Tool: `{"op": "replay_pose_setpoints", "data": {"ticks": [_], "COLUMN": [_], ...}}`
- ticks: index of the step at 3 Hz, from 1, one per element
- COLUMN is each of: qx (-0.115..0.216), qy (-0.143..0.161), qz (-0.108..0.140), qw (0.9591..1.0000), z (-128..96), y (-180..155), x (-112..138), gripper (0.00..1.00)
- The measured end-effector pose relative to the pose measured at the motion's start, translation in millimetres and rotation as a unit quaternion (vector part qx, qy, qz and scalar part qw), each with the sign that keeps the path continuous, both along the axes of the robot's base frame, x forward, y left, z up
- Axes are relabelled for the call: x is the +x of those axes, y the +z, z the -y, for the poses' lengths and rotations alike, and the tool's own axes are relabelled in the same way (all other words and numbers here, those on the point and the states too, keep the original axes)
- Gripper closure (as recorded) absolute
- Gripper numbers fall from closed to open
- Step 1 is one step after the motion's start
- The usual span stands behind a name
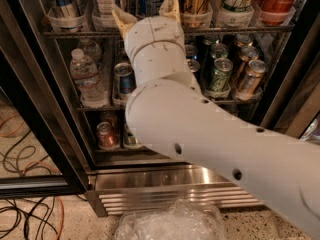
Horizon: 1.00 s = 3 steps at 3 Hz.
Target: Pick pepsi can from top shelf of fridge
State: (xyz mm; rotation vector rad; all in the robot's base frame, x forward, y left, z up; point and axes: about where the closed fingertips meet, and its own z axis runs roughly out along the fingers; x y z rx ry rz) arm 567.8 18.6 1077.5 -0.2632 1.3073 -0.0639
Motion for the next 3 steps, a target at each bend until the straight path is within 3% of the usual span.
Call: {"op": "replay_pose_setpoints", "data": {"ticks": [3], "qx": [-0.014], "qy": [-0.008], "qz": [-0.006], "qw": [0.9998], "z": [-1], "y": [10], "x": [20], "gripper": [0.38]}}
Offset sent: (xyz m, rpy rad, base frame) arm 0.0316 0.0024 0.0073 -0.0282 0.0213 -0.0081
